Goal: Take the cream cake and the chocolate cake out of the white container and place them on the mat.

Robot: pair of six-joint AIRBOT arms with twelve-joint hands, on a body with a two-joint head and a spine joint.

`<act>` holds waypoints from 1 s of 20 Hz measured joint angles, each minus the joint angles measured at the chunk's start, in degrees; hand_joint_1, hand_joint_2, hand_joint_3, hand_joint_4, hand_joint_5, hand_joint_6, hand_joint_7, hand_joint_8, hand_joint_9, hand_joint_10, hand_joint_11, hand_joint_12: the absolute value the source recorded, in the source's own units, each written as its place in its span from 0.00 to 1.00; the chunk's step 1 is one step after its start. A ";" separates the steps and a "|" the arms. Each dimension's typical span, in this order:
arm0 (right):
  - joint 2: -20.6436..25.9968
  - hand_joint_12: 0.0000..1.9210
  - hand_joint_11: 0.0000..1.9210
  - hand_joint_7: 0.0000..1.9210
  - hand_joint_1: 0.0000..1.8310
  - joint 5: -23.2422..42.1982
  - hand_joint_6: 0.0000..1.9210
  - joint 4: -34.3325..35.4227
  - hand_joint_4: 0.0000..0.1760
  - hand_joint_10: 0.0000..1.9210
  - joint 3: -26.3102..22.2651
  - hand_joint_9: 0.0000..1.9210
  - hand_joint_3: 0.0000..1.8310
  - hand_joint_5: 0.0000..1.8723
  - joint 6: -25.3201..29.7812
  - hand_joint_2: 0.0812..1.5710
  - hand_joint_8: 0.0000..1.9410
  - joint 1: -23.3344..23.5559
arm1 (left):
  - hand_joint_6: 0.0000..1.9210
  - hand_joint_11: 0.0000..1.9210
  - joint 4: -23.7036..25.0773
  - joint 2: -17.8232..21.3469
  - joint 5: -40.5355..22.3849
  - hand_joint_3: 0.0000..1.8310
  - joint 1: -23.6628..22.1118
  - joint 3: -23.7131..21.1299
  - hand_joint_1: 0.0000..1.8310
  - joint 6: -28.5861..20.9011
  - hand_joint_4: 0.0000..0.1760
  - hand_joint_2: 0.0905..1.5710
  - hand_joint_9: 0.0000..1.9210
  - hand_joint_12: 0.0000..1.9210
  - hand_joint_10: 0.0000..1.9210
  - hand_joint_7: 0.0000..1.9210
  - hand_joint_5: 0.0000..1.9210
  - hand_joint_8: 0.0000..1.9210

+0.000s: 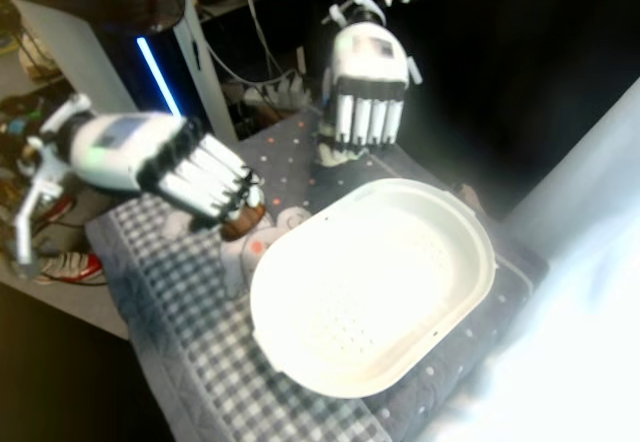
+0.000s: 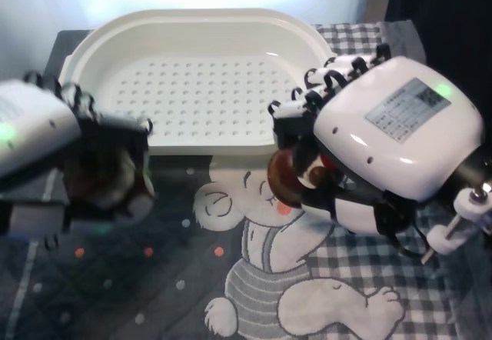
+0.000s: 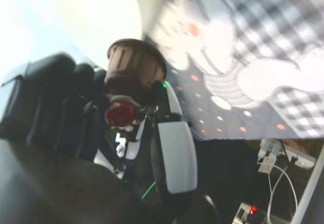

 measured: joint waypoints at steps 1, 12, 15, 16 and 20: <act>0.07 0.91 0.23 0.56 0.70 0.57 0.37 0.68 0.00 0.67 -0.57 0.36 0.00 0.55 0.15 0.68 0.57 -0.94 | 0.71 0.39 -0.33 -0.28 -0.07 0.00 1.40 -0.48 0.73 0.00 0.00 0.77 0.42 0.88 0.79 0.39 0.32 0.68; -2.75 0.97 0.26 0.53 0.69 0.63 0.44 3.50 0.00 0.76 -2.89 0.35 0.00 0.49 3.52 0.70 0.62 -7.89 | 0.66 0.32 -4.48 -5.14 1.79 0.00 6.45 -0.37 0.67 0.00 0.00 0.77 0.37 0.84 0.68 0.45 0.35 0.69; -2.89 0.97 0.22 0.53 0.69 0.55 0.53 3.23 0.00 0.77 -2.89 0.32 0.00 0.45 3.54 0.71 0.60 -7.89 | 0.67 0.24 -5.60 -5.49 1.75 0.00 6.47 0.15 0.64 0.04 0.00 0.77 0.32 0.86 0.63 0.43 0.37 0.71; -2.89 0.94 0.20 0.44 0.65 0.59 0.39 3.34 0.00 0.74 -2.86 0.30 0.00 0.40 3.56 0.66 0.52 -8.17 | 0.69 0.19 -5.62 -5.60 1.90 0.00 6.51 0.28 0.59 0.02 0.00 0.77 0.28 0.88 0.65 0.36 0.39 0.52; -2.86 0.84 0.01 0.21 0.44 0.13 0.19 3.96 0.00 0.53 -2.82 0.16 0.00 0.30 3.54 0.56 0.42 -8.33 | 0.08 0.02 -6.49 -5.79 1.66 0.00 6.82 0.39 0.37 0.04 0.00 0.59 0.07 0.85 0.52 0.20 0.24 0.12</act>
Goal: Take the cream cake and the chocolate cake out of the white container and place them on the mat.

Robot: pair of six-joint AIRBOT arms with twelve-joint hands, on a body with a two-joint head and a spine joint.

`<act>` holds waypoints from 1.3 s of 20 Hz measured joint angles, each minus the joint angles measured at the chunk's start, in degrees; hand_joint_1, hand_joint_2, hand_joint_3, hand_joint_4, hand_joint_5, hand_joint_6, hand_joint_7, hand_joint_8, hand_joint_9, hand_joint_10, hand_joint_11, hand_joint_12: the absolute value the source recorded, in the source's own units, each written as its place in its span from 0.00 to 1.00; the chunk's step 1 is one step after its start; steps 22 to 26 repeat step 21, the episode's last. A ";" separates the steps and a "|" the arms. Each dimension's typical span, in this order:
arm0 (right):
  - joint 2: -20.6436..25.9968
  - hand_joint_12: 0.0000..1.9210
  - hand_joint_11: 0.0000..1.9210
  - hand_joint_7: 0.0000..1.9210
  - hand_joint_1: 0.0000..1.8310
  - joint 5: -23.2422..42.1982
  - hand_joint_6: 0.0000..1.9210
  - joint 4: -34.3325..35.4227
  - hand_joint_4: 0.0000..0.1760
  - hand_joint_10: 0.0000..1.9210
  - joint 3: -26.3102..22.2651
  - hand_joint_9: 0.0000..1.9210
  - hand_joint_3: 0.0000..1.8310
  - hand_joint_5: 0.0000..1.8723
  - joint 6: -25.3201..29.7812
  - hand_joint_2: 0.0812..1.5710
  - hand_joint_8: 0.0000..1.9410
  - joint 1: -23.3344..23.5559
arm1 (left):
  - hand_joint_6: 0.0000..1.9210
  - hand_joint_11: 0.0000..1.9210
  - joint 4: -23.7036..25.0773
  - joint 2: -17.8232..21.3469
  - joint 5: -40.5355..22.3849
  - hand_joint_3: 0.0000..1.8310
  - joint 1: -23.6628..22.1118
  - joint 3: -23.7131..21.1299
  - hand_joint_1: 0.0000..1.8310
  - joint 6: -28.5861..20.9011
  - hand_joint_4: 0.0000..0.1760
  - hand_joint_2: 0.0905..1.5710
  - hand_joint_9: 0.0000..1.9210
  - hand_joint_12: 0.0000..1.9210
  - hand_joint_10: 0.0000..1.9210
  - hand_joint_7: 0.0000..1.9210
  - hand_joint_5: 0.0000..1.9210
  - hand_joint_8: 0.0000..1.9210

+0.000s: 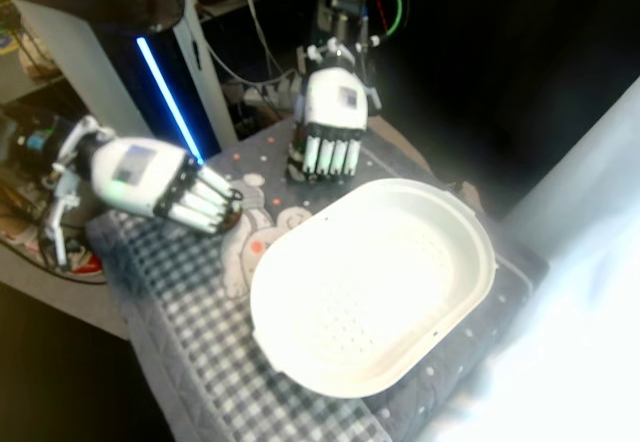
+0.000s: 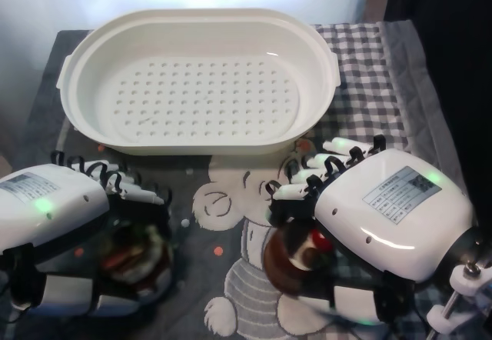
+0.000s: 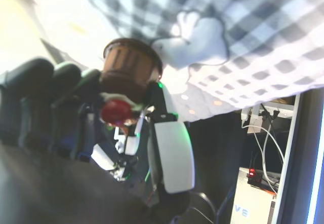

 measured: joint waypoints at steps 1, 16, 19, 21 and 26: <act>0.00 0.84 0.01 0.21 0.44 -0.02 0.19 -0.07 0.00 0.53 0.00 0.16 0.00 0.30 0.00 0.56 0.42 0.00 | 0.08 0.02 -0.11 0.00 -0.20 0.00 0.13 -0.02 0.37 0.00 0.00 0.59 0.07 0.85 0.52 0.20 0.24 0.12; 5.11 0.78 0.04 0.19 0.41 19.30 0.46 1.49 0.00 0.56 6.40 0.15 0.02 0.15 13.86 0.56 0.49 -0.17 | 0.01 0.11 -1.09 4.17 -28.24 0.00 4.46 5.27 0.24 -22.60 0.05 0.72 0.21 0.70 0.37 0.31 0.30 0.09; 6.78 0.82 0.00 0.18 0.43 27.26 0.46 1.11 0.00 0.48 7.39 0.15 0.00 0.09 15.91 0.50 0.40 -0.17 | 0.00 0.22 -1.84 4.00 -36.83 0.00 3.32 7.23 0.30 -24.24 0.02 0.70 0.33 0.58 0.23 0.38 0.32 0.04; 7.41 0.84 0.00 0.15 0.23 33.44 0.51 1.51 0.00 0.49 7.72 0.16 0.02 0.01 15.93 0.55 0.43 -0.17 | 0.00 0.27 -1.73 4.22 -43.10 0.00 2.58 7.43 0.27 -24.06 0.00 0.72 0.38 0.52 0.17 0.39 0.31 0.02; 7.41 0.84 0.00 0.15 0.23 33.44 0.51 1.51 0.00 0.49 7.72 0.16 0.02 0.01 15.93 0.55 0.43 -0.17 | 0.00 0.27 -1.73 4.22 -43.10 0.00 2.58 7.43 0.27 -24.06 0.00 0.72 0.38 0.52 0.17 0.39 0.31 0.02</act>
